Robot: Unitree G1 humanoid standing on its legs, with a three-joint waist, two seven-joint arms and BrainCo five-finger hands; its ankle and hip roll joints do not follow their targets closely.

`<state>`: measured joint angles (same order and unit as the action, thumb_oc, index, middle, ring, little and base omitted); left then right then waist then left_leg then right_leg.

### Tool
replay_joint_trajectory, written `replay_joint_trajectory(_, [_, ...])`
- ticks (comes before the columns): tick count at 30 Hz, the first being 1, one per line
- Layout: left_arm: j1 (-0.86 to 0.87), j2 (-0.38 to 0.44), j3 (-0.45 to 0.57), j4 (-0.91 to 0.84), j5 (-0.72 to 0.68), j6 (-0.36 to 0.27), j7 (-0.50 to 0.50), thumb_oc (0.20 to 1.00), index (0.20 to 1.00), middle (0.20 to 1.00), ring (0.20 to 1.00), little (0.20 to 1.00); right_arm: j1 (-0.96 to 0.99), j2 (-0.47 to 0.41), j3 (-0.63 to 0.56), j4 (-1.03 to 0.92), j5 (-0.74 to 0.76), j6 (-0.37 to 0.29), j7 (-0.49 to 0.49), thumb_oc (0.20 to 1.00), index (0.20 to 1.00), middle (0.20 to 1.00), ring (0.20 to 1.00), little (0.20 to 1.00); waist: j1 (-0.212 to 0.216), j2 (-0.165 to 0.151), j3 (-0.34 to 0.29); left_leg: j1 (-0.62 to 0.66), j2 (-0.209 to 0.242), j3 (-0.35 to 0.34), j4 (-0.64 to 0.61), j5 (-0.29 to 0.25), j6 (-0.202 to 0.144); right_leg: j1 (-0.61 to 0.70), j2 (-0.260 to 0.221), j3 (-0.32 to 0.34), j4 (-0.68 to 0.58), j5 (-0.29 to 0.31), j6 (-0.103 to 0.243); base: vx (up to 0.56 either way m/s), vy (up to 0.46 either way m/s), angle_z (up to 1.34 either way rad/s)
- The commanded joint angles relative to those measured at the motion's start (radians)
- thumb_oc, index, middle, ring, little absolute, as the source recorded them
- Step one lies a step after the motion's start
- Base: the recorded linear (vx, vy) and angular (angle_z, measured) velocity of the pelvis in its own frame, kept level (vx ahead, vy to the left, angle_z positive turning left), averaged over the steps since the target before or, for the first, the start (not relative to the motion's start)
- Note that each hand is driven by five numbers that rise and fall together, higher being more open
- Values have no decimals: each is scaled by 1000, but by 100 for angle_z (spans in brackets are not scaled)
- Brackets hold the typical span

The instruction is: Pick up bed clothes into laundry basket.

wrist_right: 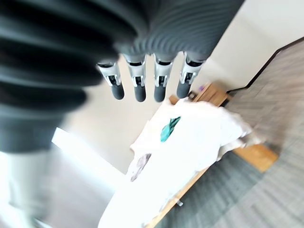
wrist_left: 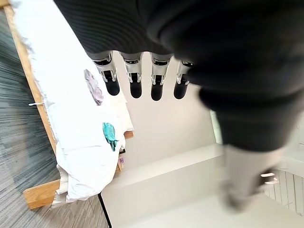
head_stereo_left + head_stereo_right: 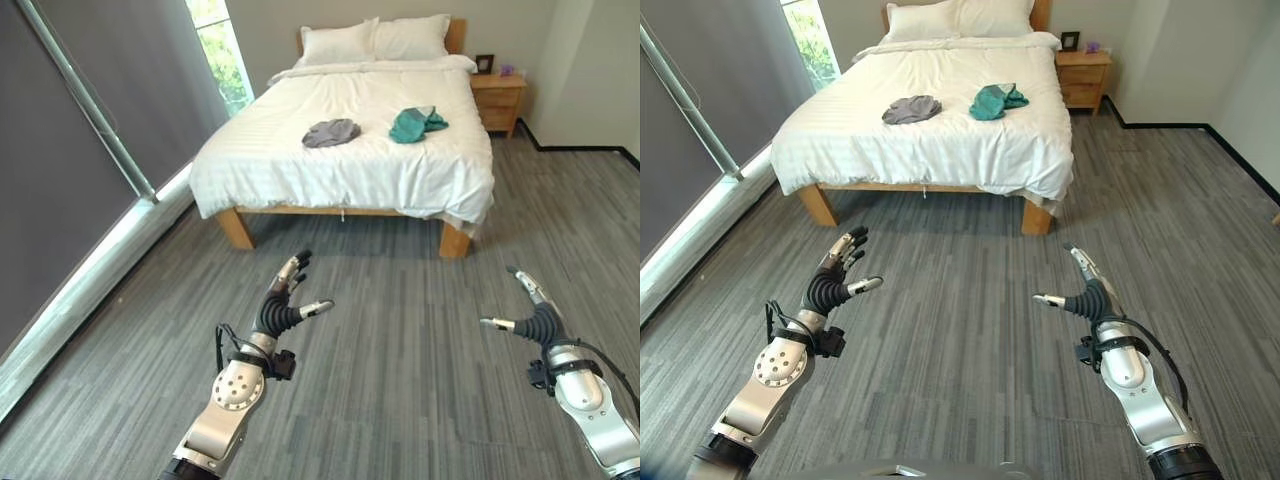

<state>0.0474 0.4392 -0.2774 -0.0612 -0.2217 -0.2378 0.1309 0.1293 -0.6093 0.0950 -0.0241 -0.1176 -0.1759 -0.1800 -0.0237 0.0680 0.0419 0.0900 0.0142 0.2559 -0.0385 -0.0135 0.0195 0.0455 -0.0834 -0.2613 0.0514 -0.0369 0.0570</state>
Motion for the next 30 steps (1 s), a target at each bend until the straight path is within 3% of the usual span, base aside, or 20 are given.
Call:
replay_joint_trajectory(1, [-21, -8, 12, -20, -14, -43, 13, 1000, 1000, 1000, 1000, 1000, -36, 11, -7, -64, 42, -56, 17, 1000, 1000, 1000, 1000, 1000, 9, -32, 30, 18, 111, -24, -49, 68, -157, 70, -55, -32, -139, 50, 123, 65, -66, 11])
replay_joint_trajectory(3, [-23, -13, 6, -16, -16, -42, 12, 1000, 1000, 1000, 1000, 1000, -36, 14, -3, -75, 40, -54, 19, 1000, 1000, 1000, 1000, 1000, 8, -33, 36, 22, 115, -23, -37, 68, -158, 73, -52, -30, -139, 45, 120, 5, -88, 7])
replay_joint_trajectory(4, [-30, -27, -14, -8, -44, -38, 3, 1000, 1000, 1000, 1000, 1000, -34, 16, -4, -102, 28, -57, 15, 1000, 1000, 1000, 1000, 1000, 10, -44, 86, -56, 138, -24, 152, 76, -185, 85, -42, -23, -139, 26, 93, -66, -114, -1])
replay_joint_trajectory(6, [-33, -27, -14, -6, -45, -38, 2, 1000, 1000, 1000, 1000, 1000, -33, 16, -6, -103, 28, -57, 16, 1000, 1000, 1000, 1000, 1000, 9, -42, 87, -67, 143, -29, 170, 69, -188, 84, -38, -26, -139, 26, 90, -56, -126, -11])
replay_joint_trajectory(7, [-48, -42, -30, 7, -59, -35, 14, 1000, 1000, 1000, 1000, 1000, -33, 20, -4, -124, 33, -57, 4, 1000, 1000, 1000, 1000, 1000, 21, -49, 138, -171, 182, -73, 383, 178, -232, 110, -20, -22, -139, 12, 55, -7, -186, -19])
replay_joint_trajectory(8, [-55, -48, -39, 15, -58, -33, 22, 1000, 1000, 1000, 1000, 1000, -40, 20, 5, -124, 33, -53, 1, 1000, 1000, 1000, 1000, 1000, 28, -54, 154, -215, 186, -85, 459, 214, -241, 124, -14, -25, -139, 1, 44, 36, -234, -22])
replay_joint_trajectory(10, [-59, -53, -43, 21, -59, -29, 24, 1000, 1000, 1000, 1000, 1000, -49, 17, 9, -126, 27, -43, -2, 1000, 1000, 1000, 1000, 1000, 38, -69, 166, -287, 168, -76, 498, 192, -207, 140, -13, -16, -139, -25, 39, 174, -126, -17])
replay_joint_trajectory(13, [-62, -63, -49, 35, -76, -32, 20, 1000, 1000, 1000, 1000, 1000, -56, 18, 23, -128, 28, -37, 5, 1000, 1000, 1000, 1000, 1000, 57, -73, 158, -342, 127, -25, 335, 132, -163, 150, -3, 25, -139, -63, 52, 340, 0, -25])
replay_joint_trajectory(16, [-67, -79, -68, 61, -65, -31, 24, 1000, 1000, 1000, 1000, 1000, -81, 10, 58, -85, 17, -35, 2, 1000, 1000, 1000, 1000, 1000, 82, -47, 141, -364, 135, 42, 12, 227, -177, 194, 19, 53, -139, -121, 74, 455, 82, -22])
replay_joint_trajectory(20, [-32, -81, -72, 52, -70, -32, 15, 1000, 1000, 1000, 1000, 1000, -55, 44, 74, -88, -7, -33, 24, 1000, 1000, 1000, 1000, 1000, 110, -73, 99, -373, 102, 19, -49, 259, -134, 295, 39, 112, -139, -159, 68, 743, 3, -44])
replay_joint_trajectory(21, [-28, -70, -91, 50, -76, -29, 8, 1000, 1000, 1000, 1000, 1000, -46, 68, 94, -83, -22, -35, 26, 1000, 1000, 1000, 1000, 1000, 118, -112, 97, -319, 62, 29, -45, 230, -87, 279, 30, 121, 28, -127, 103, 439, 43, -69])
replay_joint_trajectory(22, [-30, -66, -100, 52, -75, -27, 7, 1000, 1000, 1000, 1000, 1000, -56, 72, 109, -80, -40, -33, 25, 1000, 1000, 1000, 1000, 1000, 114, -113, 106, -278, 53, 38, -49, 208, -68, 207, 19, 129, 174, -68, 149, 437, 43, -82])
replay_joint_trajectory(23, [-30, -66, -100, 52, -75, -27, 7, 1000, 1000, 1000, 1000, 1000, -57, 72, 109, -80, -40, -34, 25, 1000, 1000, 1000, 1000, 1000, 117, -112, 104, -280, 55, 40, -49, 209, -69, 203, 20, 132, 175, -67, 148, 294, 63, -83])
replay_joint_trajectory(24, [-45, -57, -110, 50, -75, -23, 7, 1000, 1000, 1000, 1000, 1000, -71, 70, 120, -82, -51, -31, 22, 1000, 1000, 1000, 1000, 1000, 90, -117, 118, -234, 35, 42, -49, 176, -54, 144, 2, 134, 324, 42, 204, 422, 81, -46])
replay_joint_trajectory(25, [-67, -46, -121, 61, -70, -20, 10, 1000, 1000, 1000, 1000, 1000, -87, 79, 127, -78, -59, -20, 27, 1000, 1000, 1000, 1000, 1000, 57, -77, 134, -167, 63, 30, -49, 148, -51, 15, 11, 146, 512, 137, 205, 659, 135, -10])
replay_joint_trajectory(26, [-101, -48, -125, 69, -64, -18, 20, 1000, 1000, 1000, 1000, 1000, -99, 80, 117, -88, -69, -18, 17, 1000, 1000, 1000, 1000, 1000, 26, -42, 159, -118, 83, 13, -49, 119, -53, -119, -9, 129, 579, 110, 199, 814, 32, 66])
replay_joint_trajectory(27, [-130, -55, -134, 77, -69, -22, 16, 1000, 1000, 1000, 1000, 1000, -93, 74, 91, -109, -67, -18, 9, 1000, 1000, 1000, 1000, 1000, -21, -50, 167, -78, 55, -16, -49, 79, -69, -180, -47, 104, 449, 63, 168, 989, -157, 82])
replay_joint_trajectory(28, [-146, -70, -142, 91, -75, -23, 9, 1000, 1000, 1000, 1000, 1000, -82, 73, 70, -107, -77, -14, -4, 1000, 1000, 1000, 1000, 1000, -68, -67, 161, -23, 27, -44, -49, 32, -83, -233, -44, 126, 221, 49, 144, 956, -269, 116])
replay_joint_trajectory(29, [-151, -77, -138, 97, -77, -28, 3, 1000, 1000, 1000, 1000, 1000, -75, 75, 59, -108, -91, -8, -10, 1000, 1000, 1000, 1000, 1000, -85, -73, 153, 5, 23, -54, -49, -4, -93, -224, -63, 116, 83, 64, 151, 1063, -291, 150])
replay_joint_trajectory(30, [-157, -83, -131, 114, -71, -29, 2, 1000, 1000, 1000, 1000, 1000, -70, 80, 44, -109, -139, 10, -32, 1000, 1000, 1000, 1000, 1000, -112, -68, 146, 79, 39, -63, -49, -73, -114, -246, -97, 51, -105, 147, 177, 838, -221, 154])
